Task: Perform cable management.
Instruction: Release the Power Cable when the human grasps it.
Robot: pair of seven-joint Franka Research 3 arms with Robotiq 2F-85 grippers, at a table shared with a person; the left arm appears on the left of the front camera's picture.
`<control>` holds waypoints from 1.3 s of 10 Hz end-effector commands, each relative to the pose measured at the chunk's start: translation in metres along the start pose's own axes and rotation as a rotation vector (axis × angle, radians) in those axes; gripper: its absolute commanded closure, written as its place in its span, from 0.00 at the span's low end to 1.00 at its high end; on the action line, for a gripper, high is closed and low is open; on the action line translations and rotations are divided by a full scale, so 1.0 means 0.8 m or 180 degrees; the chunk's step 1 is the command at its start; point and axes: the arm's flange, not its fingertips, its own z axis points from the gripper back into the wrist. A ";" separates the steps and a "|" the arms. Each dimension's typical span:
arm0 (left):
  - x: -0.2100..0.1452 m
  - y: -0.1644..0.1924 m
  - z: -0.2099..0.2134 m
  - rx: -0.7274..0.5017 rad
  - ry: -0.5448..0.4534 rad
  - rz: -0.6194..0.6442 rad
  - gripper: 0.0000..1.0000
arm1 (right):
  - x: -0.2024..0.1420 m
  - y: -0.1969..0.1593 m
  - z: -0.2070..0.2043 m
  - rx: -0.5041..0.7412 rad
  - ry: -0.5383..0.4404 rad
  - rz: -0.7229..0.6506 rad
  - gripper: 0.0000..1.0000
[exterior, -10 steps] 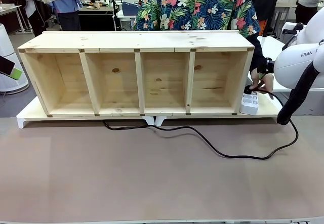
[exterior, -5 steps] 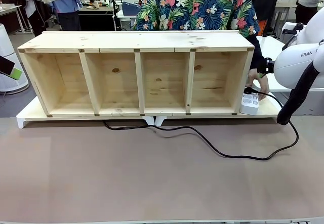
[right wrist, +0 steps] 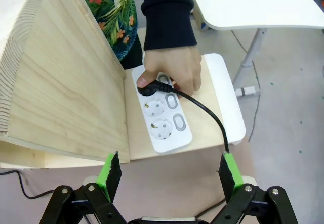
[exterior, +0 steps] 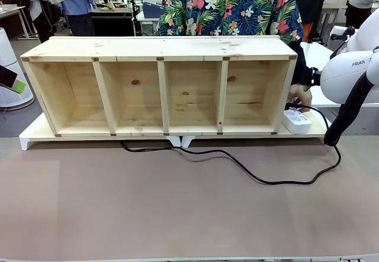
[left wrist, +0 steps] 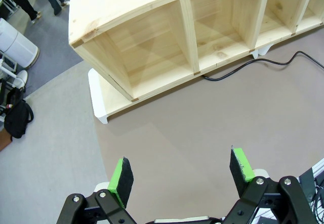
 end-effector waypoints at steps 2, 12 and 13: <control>0.001 0.001 -0.001 -0.0002 -0.0019 0.0012 0.00 | -0.001 0.001 -0.001 -0.0002 0.0026 -0.0018 0.00; 0.001 0.001 -0.001 -0.0002 -0.0019 0.0012 0.00 | -0.001 0.001 -0.001 -0.0002 0.0026 -0.0018 0.00; 0.001 0.001 -0.001 -0.0002 -0.0019 0.0012 0.00 | -0.001 0.001 -0.001 -0.0002 0.0026 -0.0018 0.00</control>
